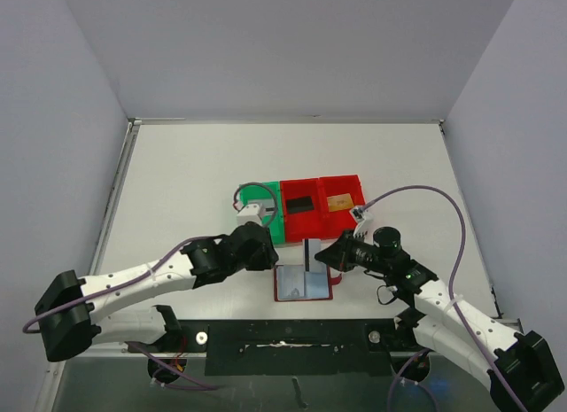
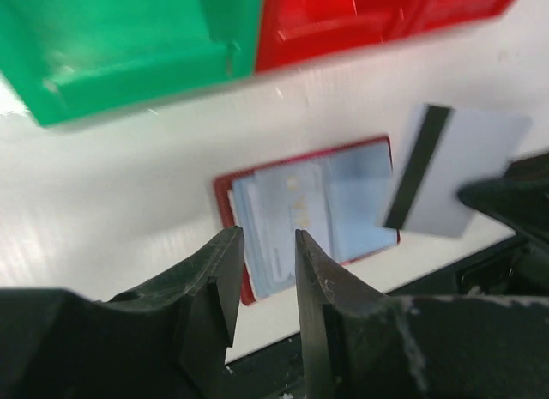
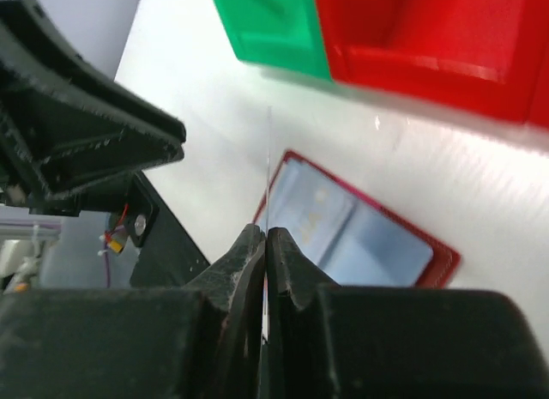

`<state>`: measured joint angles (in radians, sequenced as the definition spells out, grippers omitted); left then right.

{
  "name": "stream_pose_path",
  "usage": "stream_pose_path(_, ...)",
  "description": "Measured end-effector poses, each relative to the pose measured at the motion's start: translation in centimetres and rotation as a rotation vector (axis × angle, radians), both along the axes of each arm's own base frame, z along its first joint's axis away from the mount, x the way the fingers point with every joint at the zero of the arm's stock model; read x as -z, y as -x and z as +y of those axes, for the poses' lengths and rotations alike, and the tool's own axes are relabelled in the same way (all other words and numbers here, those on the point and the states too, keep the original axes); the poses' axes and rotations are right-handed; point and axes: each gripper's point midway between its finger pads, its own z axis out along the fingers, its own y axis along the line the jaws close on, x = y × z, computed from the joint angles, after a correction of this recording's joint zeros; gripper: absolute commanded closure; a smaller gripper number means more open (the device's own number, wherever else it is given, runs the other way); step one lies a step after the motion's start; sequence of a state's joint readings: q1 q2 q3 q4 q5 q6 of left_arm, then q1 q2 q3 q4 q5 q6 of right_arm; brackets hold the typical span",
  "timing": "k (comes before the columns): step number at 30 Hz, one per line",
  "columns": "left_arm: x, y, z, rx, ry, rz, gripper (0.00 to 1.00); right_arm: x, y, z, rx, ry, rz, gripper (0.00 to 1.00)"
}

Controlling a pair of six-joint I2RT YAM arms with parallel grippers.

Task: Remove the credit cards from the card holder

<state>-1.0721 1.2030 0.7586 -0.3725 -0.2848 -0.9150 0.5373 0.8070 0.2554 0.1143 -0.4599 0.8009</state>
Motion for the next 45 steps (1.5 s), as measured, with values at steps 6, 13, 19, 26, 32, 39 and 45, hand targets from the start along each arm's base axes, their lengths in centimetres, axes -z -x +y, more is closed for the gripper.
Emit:
stream_pose_path(6, -1.7, -4.0, 6.4, -0.217, 0.065, -0.027, 0.65, -5.7, -1.3, 2.4, -0.097, 0.082, -0.324, 1.00)
stream_pose_path(13, -0.1, -4.6, 11.9, -0.363, 0.100, 0.044, 0.43, -6.6, -2.9, 5.4, -0.221, 0.272, -0.544, 1.00)
stream_pose_path(19, 0.1, -3.6, 12.8, -0.374, 0.138, 0.063, 0.38, -5.8, -4.0, 7.6, -0.361, 0.484, -0.753, 1.00)
stream_pose_path(26, 0.2, -2.8, 13.0, -0.383, 0.160, 0.081, 0.33, -6.7, -7.7, 11.2, -0.475, 0.649, -0.925, 1.00)
stream_pose_path(32, -0.7, -2.1, 13.6, -0.397, 0.183, 0.065, 0.32, -5.4, -10.5, 12.8, -0.566, 0.770, -0.971, 1.00)
stream_pose_path(39, -1.1, -1.6, 14.4, -0.426, 0.187, 0.050, 0.29, -3.5, -13.6, 13.9, -0.659, 0.881, -0.989, 1.00)
stream_pose_path(45, -0.8, -1.2, 15.1, -0.442, 0.158, 0.059, 0.28, -1.3, -16.1, 14.2, -0.710, 0.978, -0.988, 1.00)
